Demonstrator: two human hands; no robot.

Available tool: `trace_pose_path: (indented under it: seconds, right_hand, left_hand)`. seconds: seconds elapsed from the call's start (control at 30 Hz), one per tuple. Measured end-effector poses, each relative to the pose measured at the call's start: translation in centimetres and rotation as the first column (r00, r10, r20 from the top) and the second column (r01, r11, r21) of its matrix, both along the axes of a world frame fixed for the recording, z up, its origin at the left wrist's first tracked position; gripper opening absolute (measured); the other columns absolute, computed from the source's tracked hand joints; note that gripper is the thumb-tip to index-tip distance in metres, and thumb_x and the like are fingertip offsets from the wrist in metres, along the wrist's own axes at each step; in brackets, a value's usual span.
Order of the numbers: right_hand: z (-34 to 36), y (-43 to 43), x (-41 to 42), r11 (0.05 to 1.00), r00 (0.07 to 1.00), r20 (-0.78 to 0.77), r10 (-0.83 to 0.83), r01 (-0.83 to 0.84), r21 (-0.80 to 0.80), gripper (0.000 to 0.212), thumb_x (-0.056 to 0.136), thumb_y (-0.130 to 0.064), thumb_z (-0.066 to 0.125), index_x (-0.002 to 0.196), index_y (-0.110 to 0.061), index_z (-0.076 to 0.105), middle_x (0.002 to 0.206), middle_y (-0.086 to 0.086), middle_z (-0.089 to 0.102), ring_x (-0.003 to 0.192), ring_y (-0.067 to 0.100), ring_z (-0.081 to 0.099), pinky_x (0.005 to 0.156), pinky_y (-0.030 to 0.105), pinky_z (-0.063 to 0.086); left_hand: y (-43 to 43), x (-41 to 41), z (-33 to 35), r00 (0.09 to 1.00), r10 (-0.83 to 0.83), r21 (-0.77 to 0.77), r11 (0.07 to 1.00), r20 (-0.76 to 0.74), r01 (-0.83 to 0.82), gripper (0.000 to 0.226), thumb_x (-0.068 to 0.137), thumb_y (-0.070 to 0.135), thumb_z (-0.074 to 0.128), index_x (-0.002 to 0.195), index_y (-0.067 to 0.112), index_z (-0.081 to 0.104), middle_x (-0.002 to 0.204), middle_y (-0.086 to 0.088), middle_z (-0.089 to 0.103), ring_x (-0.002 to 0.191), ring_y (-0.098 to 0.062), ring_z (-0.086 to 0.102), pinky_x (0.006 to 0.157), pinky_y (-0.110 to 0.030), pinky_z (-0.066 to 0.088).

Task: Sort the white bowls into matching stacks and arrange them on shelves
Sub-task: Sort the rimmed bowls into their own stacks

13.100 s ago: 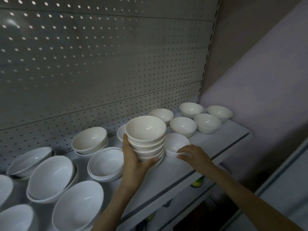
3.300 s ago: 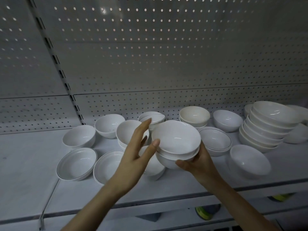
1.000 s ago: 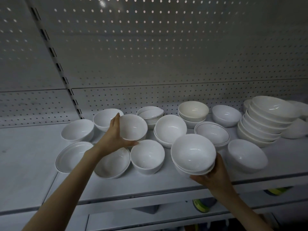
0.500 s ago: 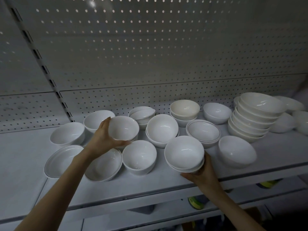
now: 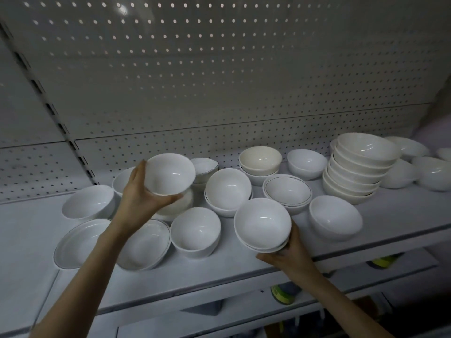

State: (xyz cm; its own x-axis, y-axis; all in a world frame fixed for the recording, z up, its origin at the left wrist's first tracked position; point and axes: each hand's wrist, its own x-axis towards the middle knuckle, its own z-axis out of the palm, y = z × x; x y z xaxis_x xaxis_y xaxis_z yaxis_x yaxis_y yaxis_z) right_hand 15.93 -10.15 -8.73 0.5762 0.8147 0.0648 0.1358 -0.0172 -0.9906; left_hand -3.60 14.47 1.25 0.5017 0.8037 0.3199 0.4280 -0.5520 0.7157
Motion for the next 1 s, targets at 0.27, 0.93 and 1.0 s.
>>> trace_pose_path:
  seconds: [0.27,0.93,1.0]
  right_hand:
    - [1.5,-0.5,1.4,1.0,0.997,0.076,-0.001,0.0,0.002,0.114,0.04,-0.059,0.086,0.133,-0.047,0.022,0.132,-0.037,0.036,0.124,-0.011,0.038,0.096,0.018,0.042]
    - [2.8,-0.7,2.3,0.998,0.998,0.047,0.049,-0.051,0.043,0.098,0.056,-0.063,0.078,0.137,-0.032,0.032,0.138,-0.013,0.047,0.129,0.003,0.043,0.094,0.02,0.045]
    - [3.0,-0.4,2.4,0.998,0.998,0.035,0.046,-0.048,0.051,0.09,0.057,-0.067,0.075,0.135,-0.04,0.038,0.136,-0.014,0.049,0.13,0.01,0.044,0.095,0.028,0.047]
  left_hand:
    - [-5.5,2.1,1.8,0.984,-0.129,-0.062,0.988,0.125,0.138,0.117,0.048,0.048,0.089,0.144,0.02,0.028,0.136,0.012,0.04,0.119,-0.008,0.041,0.1,-0.027,0.037]
    - [-11.7,7.1,-2.5,0.902,-0.407,-0.167,0.889,0.142,0.427,0.089,0.055,0.039,0.088,0.113,0.055,0.022,0.117,0.04,0.03,0.103,0.025,0.038,0.08,0.009,0.028]
    - [-11.8,7.6,-2.8,0.9,-0.409,-0.186,0.882,0.154,0.433,0.087,0.054,0.039,0.088,0.112,0.054,0.025,0.114,0.038,0.036,0.104,0.032,0.034,0.078,0.007,0.03]
